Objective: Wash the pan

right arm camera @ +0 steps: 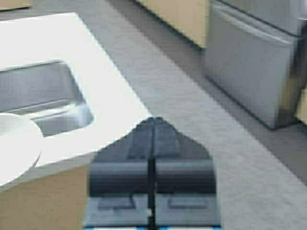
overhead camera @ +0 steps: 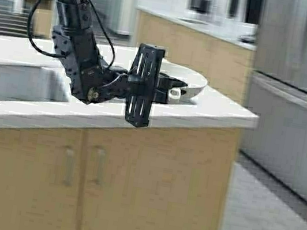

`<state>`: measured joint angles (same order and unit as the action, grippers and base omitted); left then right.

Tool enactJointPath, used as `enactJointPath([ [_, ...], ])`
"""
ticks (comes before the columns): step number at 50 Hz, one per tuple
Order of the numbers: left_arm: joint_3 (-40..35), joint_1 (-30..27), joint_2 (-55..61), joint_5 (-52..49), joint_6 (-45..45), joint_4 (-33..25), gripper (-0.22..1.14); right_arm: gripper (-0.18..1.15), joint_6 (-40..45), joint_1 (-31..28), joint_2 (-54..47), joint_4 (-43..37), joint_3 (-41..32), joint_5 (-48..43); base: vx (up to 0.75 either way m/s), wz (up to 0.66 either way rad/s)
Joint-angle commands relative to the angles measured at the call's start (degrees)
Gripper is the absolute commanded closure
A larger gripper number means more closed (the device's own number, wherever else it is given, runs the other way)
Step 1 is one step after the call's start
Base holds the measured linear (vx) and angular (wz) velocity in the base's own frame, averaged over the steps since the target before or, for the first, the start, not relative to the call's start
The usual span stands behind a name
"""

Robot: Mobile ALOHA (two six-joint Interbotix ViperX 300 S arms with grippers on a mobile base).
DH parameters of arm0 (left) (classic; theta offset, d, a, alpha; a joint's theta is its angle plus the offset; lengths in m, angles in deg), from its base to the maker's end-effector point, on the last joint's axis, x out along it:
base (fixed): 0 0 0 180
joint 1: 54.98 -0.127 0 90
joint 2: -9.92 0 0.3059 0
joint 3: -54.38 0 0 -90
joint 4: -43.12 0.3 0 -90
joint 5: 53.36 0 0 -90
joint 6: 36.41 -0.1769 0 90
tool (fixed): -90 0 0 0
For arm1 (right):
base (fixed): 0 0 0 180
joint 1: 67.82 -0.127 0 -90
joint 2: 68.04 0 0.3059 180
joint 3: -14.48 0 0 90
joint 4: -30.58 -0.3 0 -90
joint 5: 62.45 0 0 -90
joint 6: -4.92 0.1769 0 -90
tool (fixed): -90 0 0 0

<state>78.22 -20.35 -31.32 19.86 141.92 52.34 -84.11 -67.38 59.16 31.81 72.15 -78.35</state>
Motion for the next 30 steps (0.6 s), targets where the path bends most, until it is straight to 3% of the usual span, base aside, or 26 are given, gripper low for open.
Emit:
enactJointPath([
  [1,-1.76,0.18,-2.64,-0.18,-0.18,1.32,0.9,0.91,0.26,0.35,0.09,-0.18,-0.53,-0.09,0.08,0.53],
  [15,-3.87,0.09,-0.7,-1.14,0.18,4.22,0.9,0.91,0.26,0.26,0.26,-0.26,-0.62,0.53,0.09,0.5],
  [30,-3.25,-2.02,0.7,-1.49,1.67,2.29,0.9,0.91,0.7,0.26,-0.62,-0.35,-0.79,0.62,0.09,0.24],
])
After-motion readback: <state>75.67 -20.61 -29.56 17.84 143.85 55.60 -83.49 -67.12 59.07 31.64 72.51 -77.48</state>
